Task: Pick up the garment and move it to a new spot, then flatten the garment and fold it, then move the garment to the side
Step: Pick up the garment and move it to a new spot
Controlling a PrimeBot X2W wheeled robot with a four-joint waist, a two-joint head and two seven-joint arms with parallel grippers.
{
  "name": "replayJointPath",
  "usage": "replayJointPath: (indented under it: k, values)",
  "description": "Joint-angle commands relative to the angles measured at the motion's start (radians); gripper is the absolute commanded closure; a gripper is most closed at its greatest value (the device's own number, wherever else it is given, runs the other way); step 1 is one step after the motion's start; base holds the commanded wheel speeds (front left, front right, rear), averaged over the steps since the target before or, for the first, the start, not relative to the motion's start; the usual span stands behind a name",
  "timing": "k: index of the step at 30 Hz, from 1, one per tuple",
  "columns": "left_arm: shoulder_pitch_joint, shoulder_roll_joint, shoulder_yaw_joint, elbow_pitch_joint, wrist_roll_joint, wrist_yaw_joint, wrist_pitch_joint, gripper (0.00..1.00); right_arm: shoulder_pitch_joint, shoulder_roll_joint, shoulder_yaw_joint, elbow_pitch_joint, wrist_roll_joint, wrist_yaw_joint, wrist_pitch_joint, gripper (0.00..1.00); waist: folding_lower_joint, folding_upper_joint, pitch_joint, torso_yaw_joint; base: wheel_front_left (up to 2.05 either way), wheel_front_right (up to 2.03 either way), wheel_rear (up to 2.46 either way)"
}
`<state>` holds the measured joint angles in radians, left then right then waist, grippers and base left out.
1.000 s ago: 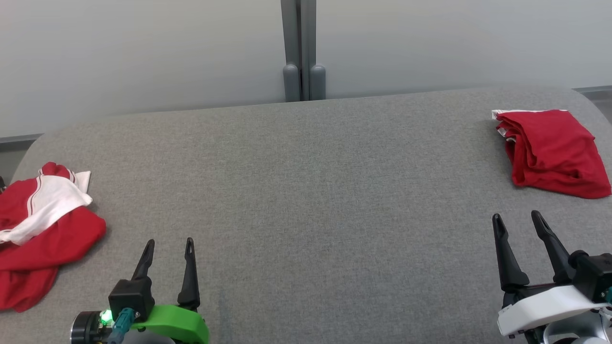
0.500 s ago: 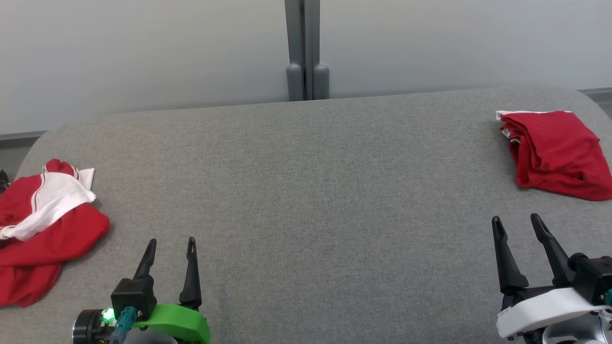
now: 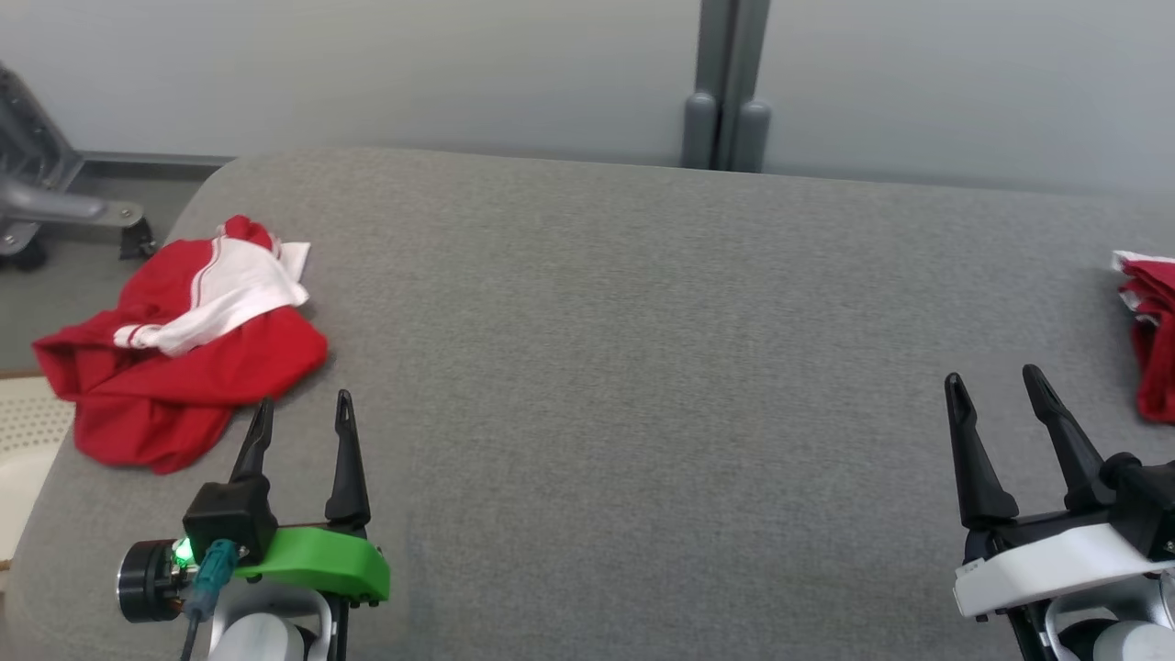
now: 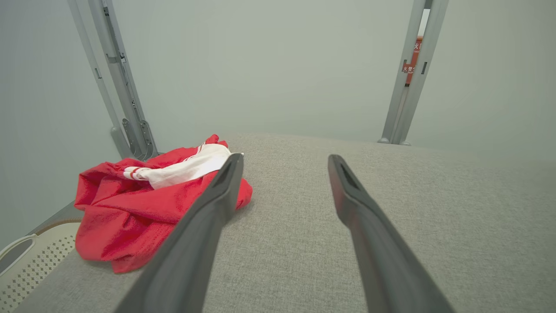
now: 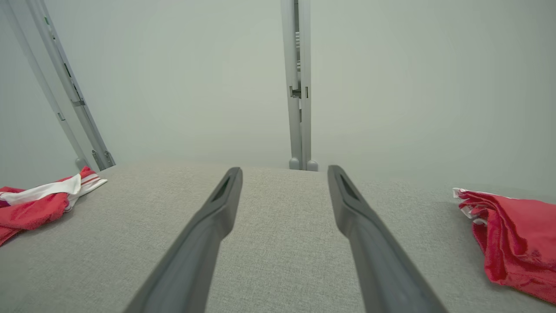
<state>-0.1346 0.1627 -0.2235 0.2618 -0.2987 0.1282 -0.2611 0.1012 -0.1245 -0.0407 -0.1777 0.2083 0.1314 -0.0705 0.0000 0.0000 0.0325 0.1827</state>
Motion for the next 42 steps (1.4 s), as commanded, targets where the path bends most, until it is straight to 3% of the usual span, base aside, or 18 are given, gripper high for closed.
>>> replayJointPath:
  k: [1,7,13,19,26,29,34,42]
  values:
    - [-0.012,0.004,0.012,-0.010,-0.001,-0.001,-0.005,0.00,-0.017,-0.007,0.010,-0.011,-0.005,-0.001,0.006,0.00,0.0000,0.0000,0.038,0.149,0.00,0.00,0.00]
    - [0.014,-0.001,0.052,-0.043,0.017,-0.010,-0.004,0.00,-0.038,-0.022,0.034,-0.037,-0.012,-0.001,0.022,0.00,0.0000,0.0000,0.057,0.273,0.00,0.00,0.00]
    - [0.034,-0.024,0.095,-0.067,0.030,-0.018,-0.003,0.00,-0.052,-0.032,0.043,-0.058,-0.008,-0.001,0.041,0.00,0.0000,0.0000,0.078,0.331,0.00,0.00,0.00]
    - [0.025,-0.063,0.134,-0.093,0.041,-0.027,-0.003,0.00,-0.078,-0.059,0.048,-0.088,-0.004,-0.001,0.068,0.00,0.0000,0.0000,0.139,0.327,0.00,0.00,0.00]
    - [-0.117,-0.106,0.177,-0.063,0.012,-0.034,-0.003,0.00,-0.144,-0.128,0.035,-0.180,-0.002,-0.001,0.136,0.00,0.0000,0.0000,0.332,0.256,0.00,0.00,0.00]
    - [-0.221,-0.109,0.175,0.005,-0.012,-0.051,-0.003,0.00,-0.178,-0.162,0.024,-0.212,0.004,-0.001,0.154,0.00,0.0000,0.0000,0.421,0.219,0.00,0.00,0.00]
    - [-0.433,-0.106,0.164,0.257,-0.042,-0.101,-0.003,0.00,-0.233,-0.193,0.004,-0.239,0.015,-0.001,0.160,0.00,0.0000,0.0000,0.546,0.155,0.00,0.00,0.00]
    - [-0.711,-0.063,0.191,0.663,-0.117,-0.199,0.068,0.00,-0.264,-0.196,-0.029,-0.230,0.011,-0.001,0.133,0.00,0.0000,0.0000,0.618,0.101,0.00,0.00,0.00]
